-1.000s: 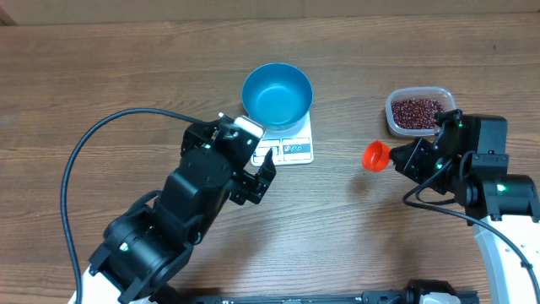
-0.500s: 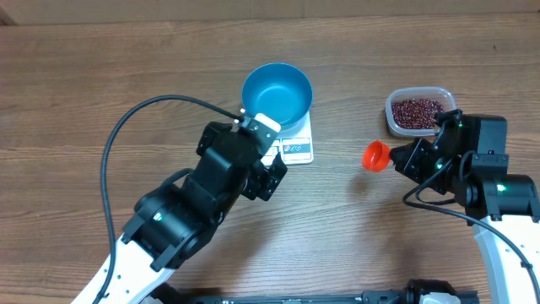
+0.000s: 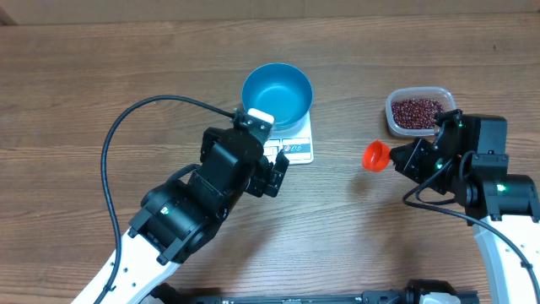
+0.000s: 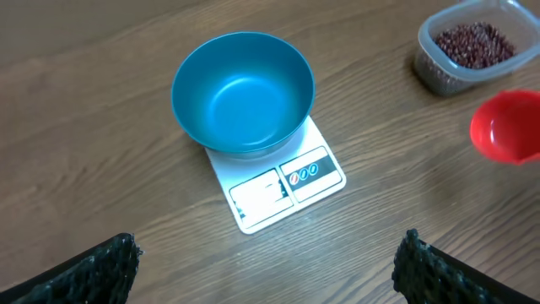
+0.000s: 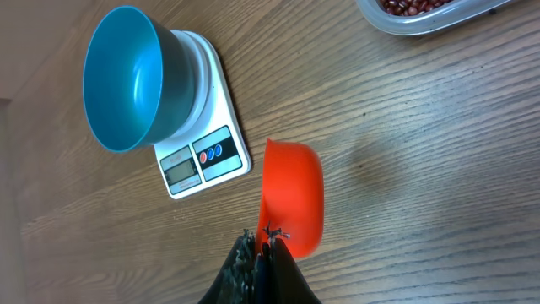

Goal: Scoop item into bowl and weigh 150g on scale

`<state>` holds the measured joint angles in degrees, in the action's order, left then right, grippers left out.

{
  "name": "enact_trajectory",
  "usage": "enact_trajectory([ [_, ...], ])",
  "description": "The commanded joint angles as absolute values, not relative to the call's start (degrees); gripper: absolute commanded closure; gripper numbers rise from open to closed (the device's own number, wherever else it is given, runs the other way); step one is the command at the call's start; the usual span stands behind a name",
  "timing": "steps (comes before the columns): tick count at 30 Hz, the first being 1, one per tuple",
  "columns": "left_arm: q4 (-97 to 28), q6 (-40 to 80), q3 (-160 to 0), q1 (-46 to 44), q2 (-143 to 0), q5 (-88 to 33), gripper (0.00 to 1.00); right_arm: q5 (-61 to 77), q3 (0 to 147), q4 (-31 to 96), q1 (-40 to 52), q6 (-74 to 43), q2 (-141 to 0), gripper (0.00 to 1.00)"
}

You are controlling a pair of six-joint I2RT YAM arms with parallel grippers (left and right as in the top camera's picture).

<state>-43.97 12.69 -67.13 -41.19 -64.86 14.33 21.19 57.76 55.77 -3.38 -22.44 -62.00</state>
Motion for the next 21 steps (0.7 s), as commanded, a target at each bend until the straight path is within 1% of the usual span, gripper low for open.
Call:
enact_trajectory([
  [1, -43.92, 16.29, -67.99, -40.80, -64.82, 14.37, 0.01, 21.50, 59.64, 55.68, -3.62, -21.96, -61.10, 0.96],
  [21, -43.97, 16.32, -67.99, -40.80, -65.25, 14.33, 0.01, 21.50, 59.64, 55.86, -3.62, -21.96, -61.10, 0.96],
])
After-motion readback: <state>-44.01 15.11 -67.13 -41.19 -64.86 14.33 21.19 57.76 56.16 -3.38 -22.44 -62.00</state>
